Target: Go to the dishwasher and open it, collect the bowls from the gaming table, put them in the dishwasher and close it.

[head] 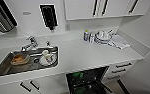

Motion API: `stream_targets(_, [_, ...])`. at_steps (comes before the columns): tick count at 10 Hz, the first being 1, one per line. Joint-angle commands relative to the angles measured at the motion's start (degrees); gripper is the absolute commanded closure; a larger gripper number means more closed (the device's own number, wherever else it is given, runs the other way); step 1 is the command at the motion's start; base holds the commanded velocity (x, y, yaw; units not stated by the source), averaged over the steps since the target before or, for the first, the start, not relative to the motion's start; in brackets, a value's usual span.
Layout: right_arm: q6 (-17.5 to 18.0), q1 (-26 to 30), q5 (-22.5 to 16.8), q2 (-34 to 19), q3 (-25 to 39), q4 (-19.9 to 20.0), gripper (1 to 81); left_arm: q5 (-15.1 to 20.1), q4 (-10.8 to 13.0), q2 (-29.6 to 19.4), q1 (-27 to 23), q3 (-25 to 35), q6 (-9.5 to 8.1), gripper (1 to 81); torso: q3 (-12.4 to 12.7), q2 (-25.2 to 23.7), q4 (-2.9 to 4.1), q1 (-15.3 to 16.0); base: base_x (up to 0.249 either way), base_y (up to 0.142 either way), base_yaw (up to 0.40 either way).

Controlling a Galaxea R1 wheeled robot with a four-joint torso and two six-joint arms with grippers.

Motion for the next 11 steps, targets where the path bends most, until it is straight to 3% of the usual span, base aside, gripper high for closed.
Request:
stream_targets(1, [-0.26,-3.02,-1.06,-0.71,-3.27,-4.81,1.0,2.84,-0.47,-0.65,-0.24,-0.58,-0.12,1.0,0.00,0.00,0.00,0.00,0.000,0.000,0.000])
stream_targets(3, [-0.26,-6.00,-1.06,1.75,-6.18,-6.13,1.0,2.84,-0.47,-0.65,-0.33,-0.58,-0.12,1.0,0.00,0.00,0.00,0.00,0.000,0.000,0.000])
stream_targets(4, [-0.26,-7.24,-1.06,2.82,-7.60,-6.48,1.0,2.84,-0.47,-0.65,-0.33,-0.58,-0.03,1.0,0.00,-5.73,0.00,3.69,0.000,0.000,0.000])
stream_targets(7, [-0.26,-10.50,-1.06,7.55,-13.20,-6.83,1.0,2.49,-0.38,-0.74,-0.33,-0.58,-0.03,1.0,0.00,-7.52,0.00,4.74,0.000,0.000,0.000])
stream_targets(11, [-0.26,-14.01,-1.15,13.09,-19.80,-8.84,1.0,2.49,-0.47,-0.74,-0.33,-0.58,-0.03,1.0,0.04,-15.87,0.00,9.86,0.000,0.000,0.000])
